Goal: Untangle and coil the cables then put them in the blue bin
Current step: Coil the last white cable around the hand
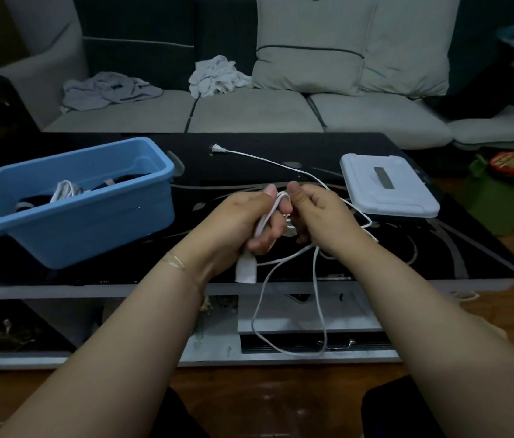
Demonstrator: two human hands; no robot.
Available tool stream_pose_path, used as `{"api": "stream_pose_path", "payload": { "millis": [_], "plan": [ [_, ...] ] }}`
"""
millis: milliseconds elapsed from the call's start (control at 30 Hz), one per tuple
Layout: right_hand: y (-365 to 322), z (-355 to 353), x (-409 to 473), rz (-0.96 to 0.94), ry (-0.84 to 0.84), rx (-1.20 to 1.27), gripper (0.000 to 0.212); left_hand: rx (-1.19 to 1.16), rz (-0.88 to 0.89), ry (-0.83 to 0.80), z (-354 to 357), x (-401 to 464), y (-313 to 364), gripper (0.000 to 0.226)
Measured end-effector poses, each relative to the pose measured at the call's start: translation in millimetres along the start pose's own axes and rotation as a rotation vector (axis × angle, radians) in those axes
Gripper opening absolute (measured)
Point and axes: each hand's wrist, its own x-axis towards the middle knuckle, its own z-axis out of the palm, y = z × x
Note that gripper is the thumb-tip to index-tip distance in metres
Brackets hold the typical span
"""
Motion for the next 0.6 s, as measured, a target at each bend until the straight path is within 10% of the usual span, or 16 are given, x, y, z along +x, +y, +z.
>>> {"api": "stream_pose_path", "payload": {
  "millis": [300, 600],
  "plan": [
    [-1.2, 21.4, -11.7, -0.013, -0.161, -0.354, 0.020, -0.554, 0.029, 0.114, -7.1, 5.1, 3.7, 0.031],
    [-16.0, 35.7, -38.8, -0.186, -0.287, -0.631, 0.022, -0.054, 0.133, 0.460, -27.0, 8.1, 7.3, 0.014]
  ]
}}
